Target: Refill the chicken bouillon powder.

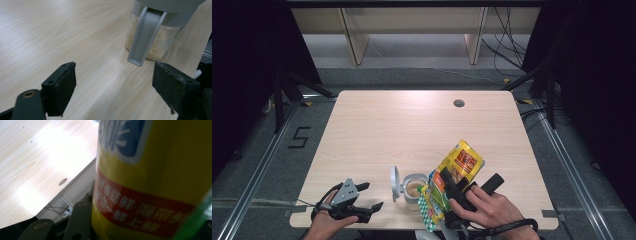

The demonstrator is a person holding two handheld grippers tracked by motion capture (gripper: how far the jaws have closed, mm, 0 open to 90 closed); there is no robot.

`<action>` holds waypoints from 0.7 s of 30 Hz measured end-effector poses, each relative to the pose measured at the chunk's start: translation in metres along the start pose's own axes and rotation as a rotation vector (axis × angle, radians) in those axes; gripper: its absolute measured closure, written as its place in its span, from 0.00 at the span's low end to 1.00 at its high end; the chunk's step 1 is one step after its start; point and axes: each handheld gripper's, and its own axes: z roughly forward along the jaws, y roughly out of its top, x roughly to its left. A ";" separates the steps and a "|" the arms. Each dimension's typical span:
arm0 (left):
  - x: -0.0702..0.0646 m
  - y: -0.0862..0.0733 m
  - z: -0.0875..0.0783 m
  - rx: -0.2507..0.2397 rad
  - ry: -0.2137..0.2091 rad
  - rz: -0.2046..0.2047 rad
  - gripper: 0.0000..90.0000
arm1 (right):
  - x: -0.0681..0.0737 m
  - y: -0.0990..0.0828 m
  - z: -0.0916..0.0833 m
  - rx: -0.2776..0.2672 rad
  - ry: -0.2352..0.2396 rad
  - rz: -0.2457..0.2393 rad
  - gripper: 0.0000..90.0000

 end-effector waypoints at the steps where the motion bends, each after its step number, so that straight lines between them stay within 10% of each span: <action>1: 0.000 0.000 0.000 -0.003 0.002 0.000 0.21 | 0.000 0.000 -0.001 0.001 0.004 0.002 0.74; 21: 0.000 0.000 0.001 -0.005 0.001 0.000 0.21 | 0.002 -0.010 -0.004 0.027 0.012 0.010 0.74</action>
